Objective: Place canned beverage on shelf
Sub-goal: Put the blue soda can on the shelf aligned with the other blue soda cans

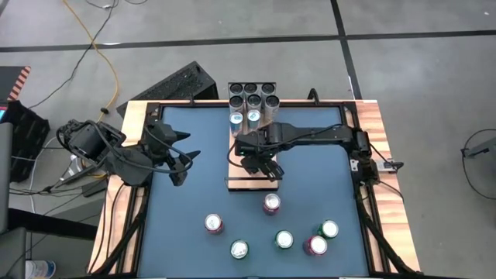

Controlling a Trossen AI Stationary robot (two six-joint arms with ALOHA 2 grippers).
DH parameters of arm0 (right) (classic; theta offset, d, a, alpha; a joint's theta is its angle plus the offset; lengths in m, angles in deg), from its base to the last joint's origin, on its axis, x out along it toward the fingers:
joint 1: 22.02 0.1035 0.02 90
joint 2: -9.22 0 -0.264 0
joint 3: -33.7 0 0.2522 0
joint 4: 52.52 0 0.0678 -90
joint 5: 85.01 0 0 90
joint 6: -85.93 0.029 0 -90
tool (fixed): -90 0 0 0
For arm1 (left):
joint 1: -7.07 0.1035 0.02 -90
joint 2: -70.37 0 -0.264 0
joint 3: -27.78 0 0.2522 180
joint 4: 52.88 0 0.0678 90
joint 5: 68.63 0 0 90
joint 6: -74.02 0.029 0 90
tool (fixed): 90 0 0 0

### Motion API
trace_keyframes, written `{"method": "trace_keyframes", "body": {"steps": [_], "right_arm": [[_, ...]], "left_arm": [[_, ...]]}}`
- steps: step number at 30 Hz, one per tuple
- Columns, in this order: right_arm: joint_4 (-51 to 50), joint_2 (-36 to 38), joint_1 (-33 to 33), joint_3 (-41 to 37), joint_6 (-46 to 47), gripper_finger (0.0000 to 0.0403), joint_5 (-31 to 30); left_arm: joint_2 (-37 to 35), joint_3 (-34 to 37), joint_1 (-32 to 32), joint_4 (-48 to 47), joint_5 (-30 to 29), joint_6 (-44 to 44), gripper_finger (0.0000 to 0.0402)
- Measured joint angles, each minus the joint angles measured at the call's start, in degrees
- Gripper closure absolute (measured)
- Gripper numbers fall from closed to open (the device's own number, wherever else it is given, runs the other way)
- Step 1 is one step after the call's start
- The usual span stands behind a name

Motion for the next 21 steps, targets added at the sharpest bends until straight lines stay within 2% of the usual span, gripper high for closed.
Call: {"method": "trace_keyframes", "body": {"steps": [3,7,11,16,21], "right_arm": [[1.7,0.0,0.02,0.0,-0.44,0.0138,-0.08],[2.23,0.12,-0.21,0.0,3.68,0.0137,-4.66],[1.47,1.34,-1.55,0.17,10.37,0.0137,-2.73],[-2.86,1.33,-1.34,-0.03,11.96,0.0137,-1.65],[-3.9,1.41,-1.59,0.02,22.59,0.0137,-2.99]], "left_arm": [[0.0,0.0,0.0,-0.52,0.02,0.0,0.0138],[0.0,0.0,0.0,-0.87,0.02,0.0,0.0138],[0.0,0.0,0.0,-0.85,-0.04,0.72,0.0138],[0.0,0.0,0.0,-0.85,-0.07,0.9,0.0138],[0.0,0.0,-0.02,-0.85,-0.11,0.33,0.0138]]}}
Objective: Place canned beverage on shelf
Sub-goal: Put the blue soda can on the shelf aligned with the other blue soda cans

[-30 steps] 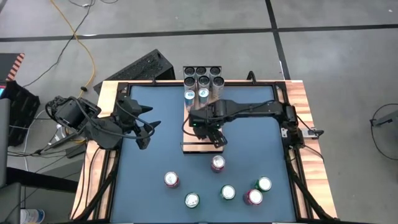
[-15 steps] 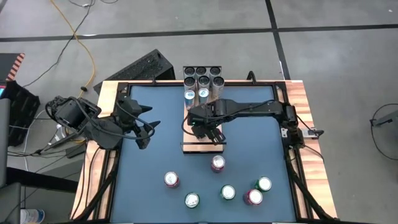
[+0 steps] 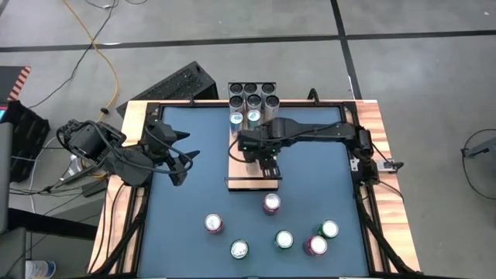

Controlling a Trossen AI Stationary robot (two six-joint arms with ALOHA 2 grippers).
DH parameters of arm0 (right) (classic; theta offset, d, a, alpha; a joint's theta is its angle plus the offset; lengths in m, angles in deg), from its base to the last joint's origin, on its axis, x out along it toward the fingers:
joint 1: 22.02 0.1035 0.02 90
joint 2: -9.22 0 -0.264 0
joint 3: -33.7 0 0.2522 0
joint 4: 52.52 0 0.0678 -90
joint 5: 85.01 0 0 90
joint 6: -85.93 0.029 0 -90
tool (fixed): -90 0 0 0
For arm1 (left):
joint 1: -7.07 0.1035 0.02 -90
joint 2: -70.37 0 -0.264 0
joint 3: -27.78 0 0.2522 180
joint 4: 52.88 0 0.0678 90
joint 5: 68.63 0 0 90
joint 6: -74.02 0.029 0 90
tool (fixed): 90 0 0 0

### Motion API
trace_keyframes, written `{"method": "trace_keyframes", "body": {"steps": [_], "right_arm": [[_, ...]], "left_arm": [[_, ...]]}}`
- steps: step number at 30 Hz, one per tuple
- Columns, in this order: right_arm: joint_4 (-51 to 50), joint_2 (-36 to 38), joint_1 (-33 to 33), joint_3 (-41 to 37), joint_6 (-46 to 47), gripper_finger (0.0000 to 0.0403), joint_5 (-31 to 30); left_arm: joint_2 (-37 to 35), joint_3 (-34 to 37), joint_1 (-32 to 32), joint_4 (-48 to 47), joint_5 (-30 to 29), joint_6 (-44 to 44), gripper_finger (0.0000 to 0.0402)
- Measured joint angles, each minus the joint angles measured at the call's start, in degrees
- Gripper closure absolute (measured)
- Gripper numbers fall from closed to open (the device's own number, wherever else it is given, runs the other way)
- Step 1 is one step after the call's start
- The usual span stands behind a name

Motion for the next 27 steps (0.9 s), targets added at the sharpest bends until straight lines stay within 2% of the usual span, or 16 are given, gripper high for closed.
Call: {"method": "trace_keyframes", "body": {"steps": [5,8,11,14,17,21,27], "right_arm": [[-3.37,1.77,-0.81,-0.02,11.45,0.0137,-1.24],[-3.62,4.0,-0.29,-0.02,15.86,0.0137,-1.37],[-2.47,8.88,1.54,-0.04,18.45,0.0137,-0.16],[-1.25,14.76,3.67,0.0,22.94,0.0137,-0.06],[-0.92,19.72,5.9,0.0,29.48,0.0137,-2.86],[-1.0,24.85,9.4,0.0,36.87,0.0137,-6.49],[-1.02,27.97,16.15,0.0,42.19,0.0137,-10.88]], "left_arm": [[-0.03,0.51,0.02,0.2,0.05,-1.57,0.0138],[-0.08,3.67,0.8,0.28,0.11,-0.43,0.0138],[-0.36,9.25,2.98,5.29,2.89,4.73,0.0138],[-1.63,16.3,6.09,16.5,9.37,14.85,0.0138],[-2.74,22.48,10.52,26.72,17.4,23.87,0.0138],[-3.08,28.33,17.76,33.18,23.55,31.61,0.0138],[-2.64,36.2,27.58,42.84,41.22,41.5,0.0138]]}}
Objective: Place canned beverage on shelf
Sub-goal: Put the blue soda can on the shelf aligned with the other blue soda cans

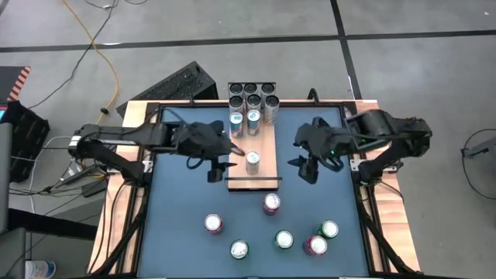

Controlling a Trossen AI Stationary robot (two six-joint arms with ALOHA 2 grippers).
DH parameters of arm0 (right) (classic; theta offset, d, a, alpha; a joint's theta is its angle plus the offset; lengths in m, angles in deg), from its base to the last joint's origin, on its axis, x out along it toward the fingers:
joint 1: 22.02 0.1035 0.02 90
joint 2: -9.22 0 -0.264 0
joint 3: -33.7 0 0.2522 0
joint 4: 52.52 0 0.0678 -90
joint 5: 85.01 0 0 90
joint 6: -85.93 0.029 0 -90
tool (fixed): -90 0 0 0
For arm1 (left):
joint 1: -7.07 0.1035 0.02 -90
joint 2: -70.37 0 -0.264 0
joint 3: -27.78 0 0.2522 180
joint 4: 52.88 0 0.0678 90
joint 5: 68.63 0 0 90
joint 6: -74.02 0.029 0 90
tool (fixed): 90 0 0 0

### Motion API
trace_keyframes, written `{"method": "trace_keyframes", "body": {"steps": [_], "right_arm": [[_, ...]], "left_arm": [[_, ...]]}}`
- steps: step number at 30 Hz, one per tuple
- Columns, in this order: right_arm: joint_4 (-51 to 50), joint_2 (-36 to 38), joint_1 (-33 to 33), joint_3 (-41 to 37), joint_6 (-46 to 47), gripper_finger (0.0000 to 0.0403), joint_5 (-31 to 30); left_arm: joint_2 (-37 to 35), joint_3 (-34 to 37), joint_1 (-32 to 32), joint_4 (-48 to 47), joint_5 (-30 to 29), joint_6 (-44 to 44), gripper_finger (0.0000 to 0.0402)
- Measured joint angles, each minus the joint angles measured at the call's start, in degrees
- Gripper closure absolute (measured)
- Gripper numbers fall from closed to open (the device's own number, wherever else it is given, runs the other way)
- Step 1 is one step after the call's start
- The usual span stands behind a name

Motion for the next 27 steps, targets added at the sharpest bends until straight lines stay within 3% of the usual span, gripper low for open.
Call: {"method": "trace_keyframes", "body": {"steps": [5,8,12,27], "right_arm": [[-0.63,-0.58,3.79,0.0,1.54,0.0137,-2.39],[-0.68,-2.0,4.98,0.0,1.56,0.0137,-2.42],[-0.72,-3.93,5.7,-0.02,1.56,0.0137,-2.36],[-1.84,-6.83,6.25,-0.02,4.07,0.0137,-0.74]], "left_arm": [[0.1,4.67,4.46,9.66,5.86,9.6,0.0138],[0.49,5.55,6.06,10.9,8.19,14.23,0.0138],[2.09,5.48,8.63,11.75,14.36,14.42,0.0138],[9.34,5.48,12.04,15.93,22.39,21.82,0.0138]]}}
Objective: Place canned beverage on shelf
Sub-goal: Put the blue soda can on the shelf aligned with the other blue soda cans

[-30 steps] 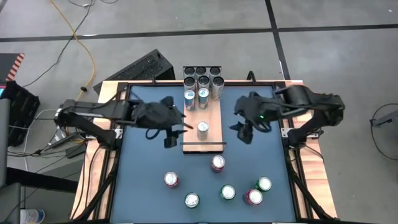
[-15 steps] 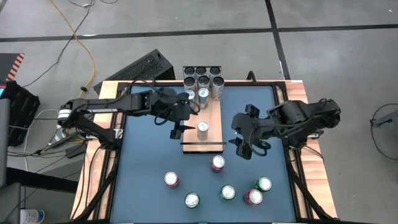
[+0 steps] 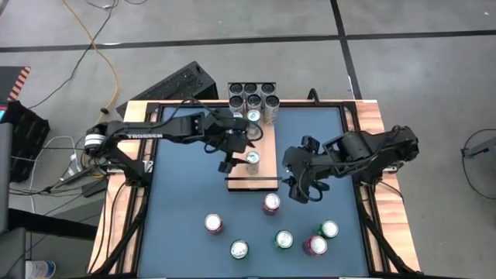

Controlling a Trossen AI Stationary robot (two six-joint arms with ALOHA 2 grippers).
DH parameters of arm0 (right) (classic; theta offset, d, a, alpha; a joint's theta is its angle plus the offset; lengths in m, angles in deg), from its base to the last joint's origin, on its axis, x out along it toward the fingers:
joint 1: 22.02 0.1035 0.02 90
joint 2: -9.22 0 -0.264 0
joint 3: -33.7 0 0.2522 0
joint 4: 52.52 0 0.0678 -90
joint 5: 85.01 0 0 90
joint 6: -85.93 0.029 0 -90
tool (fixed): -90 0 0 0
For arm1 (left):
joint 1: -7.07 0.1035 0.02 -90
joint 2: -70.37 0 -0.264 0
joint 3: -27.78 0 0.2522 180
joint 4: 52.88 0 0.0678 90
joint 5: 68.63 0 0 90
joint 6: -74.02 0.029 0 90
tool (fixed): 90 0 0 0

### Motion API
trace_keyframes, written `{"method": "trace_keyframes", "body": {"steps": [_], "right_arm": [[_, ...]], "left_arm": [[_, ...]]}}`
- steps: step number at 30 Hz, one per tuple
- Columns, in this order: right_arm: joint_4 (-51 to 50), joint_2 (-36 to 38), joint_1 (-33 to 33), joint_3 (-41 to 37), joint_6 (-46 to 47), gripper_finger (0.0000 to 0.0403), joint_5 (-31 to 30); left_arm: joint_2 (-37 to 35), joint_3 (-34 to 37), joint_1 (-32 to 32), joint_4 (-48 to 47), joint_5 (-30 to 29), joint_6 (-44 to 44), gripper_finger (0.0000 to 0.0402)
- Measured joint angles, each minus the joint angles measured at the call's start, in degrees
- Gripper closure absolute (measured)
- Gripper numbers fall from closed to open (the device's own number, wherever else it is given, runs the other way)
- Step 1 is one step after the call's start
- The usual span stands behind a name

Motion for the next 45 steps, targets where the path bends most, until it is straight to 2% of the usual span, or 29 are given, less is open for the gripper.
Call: {"method": "trace_keyframes", "body": {"steps": [18,28,33,42,45], "right_arm": [[-2.03,0.06,-0.06,0.0,1.97,0.0137,-0.15],[-2.32,0.06,-0.08,0.0,2.06,0.0137,-0.24],[-2.69,0.06,-0.08,0.0,2.06,0.0137,-0.31],[-3.17,0.06,0.51,0.0,2.04,0.0137,-0.43],[-3.17,0.06,1.29,0.0,2.0,0.0137,-0.43]], "left_arm": [[5.69,-0.12,1.45,3.79,2.96,2.57,0.0138],[7.55,-0.15,1.48,1.43,5.31,1.93,0.0138],[7.49,-0.13,1.49,0.55,0.14,-3.65,0.0138],[7.54,-0.11,1.26,0.33,-6.27,-19.94,0.0138],[7.54,-0.11,0.65,0.35,-10.06,-25.71,0.0138]]}}
